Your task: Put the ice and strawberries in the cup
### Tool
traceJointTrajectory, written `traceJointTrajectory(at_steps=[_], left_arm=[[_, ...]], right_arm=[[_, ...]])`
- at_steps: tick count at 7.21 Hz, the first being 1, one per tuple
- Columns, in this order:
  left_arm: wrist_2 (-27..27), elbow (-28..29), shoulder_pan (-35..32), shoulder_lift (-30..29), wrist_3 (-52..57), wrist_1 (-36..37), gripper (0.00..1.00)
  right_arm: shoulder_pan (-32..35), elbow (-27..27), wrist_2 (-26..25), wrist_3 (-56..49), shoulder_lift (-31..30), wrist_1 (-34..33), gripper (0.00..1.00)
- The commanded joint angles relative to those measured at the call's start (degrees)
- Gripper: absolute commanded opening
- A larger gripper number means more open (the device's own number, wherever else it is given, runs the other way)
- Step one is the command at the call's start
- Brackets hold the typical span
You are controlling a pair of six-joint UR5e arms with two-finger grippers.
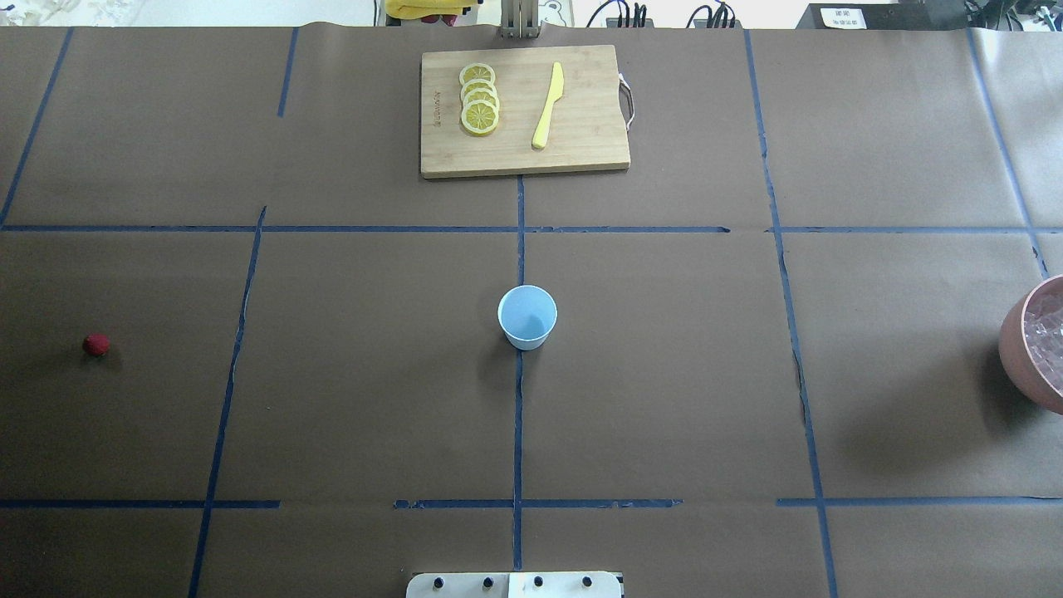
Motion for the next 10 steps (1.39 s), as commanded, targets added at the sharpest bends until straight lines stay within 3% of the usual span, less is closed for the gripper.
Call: traceJointTrajectory(at_steps=[1,4,6,10], left_arm=[[-0.06,-0.44,0.00,0.00,-0.02,0.00,1.00],[-0.06,-0.96,0.00,0.09,-0.19,0.00,1.00],[-0.23,-0.96,0.00,0.09,-0.19,0.00,1.00],[-0.32,-0.96,0.00,0.09,-0.19,0.00,1.00]], right_arm=[[-0.50,0.01,0.27,0.01,-0.56,-0.08,0.72],[-0.85,-0.17,0.27,0.01,-1.18,-0.08,0.68],[-1.11,-0.34,0.27,0.10,-1.27,-0.16,0.61],[-2.17,-0.52,-0.08,0.63,-1.18,-0.08,0.60]])
